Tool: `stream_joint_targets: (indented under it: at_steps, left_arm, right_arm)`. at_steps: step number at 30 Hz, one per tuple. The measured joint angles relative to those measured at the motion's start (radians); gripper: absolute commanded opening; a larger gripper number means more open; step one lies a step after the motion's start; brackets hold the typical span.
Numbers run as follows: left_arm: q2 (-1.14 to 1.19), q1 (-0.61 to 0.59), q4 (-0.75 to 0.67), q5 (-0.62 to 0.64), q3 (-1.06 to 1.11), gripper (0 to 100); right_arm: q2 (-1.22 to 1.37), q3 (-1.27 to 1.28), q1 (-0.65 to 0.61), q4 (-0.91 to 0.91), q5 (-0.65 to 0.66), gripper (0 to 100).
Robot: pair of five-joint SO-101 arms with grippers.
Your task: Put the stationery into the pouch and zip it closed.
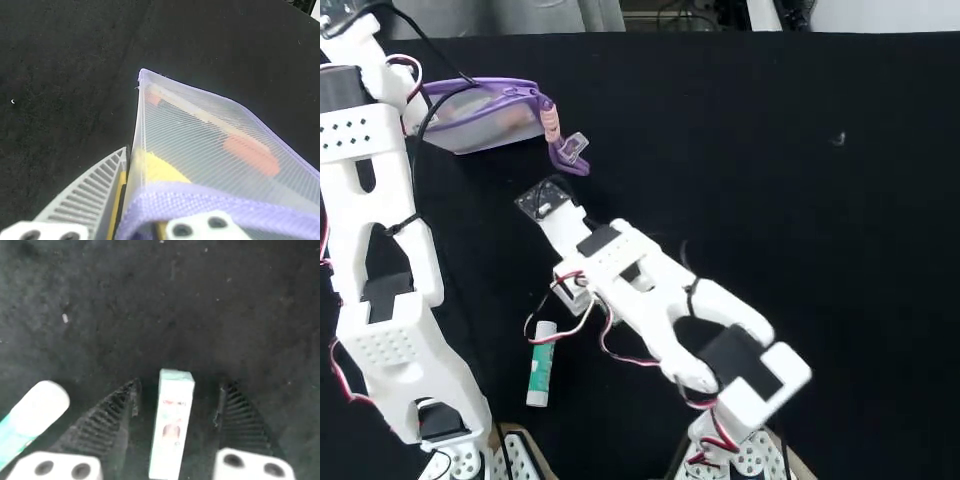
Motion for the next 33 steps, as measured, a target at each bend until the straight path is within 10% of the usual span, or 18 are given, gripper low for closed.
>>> stream_joint_targets:
  at_steps: [18,33]
  left_arm:
    - [0.000,0.000,0.000,0.000,0.000,3]
    - [0.028,0.144,0.133,-0.003,-0.206,3]
  right_arm:
    - [0.002,-0.152,0.074,0.135,0.002,1.2]
    - [-0.644,-0.158,0.315,0.049,0.000,1.2]
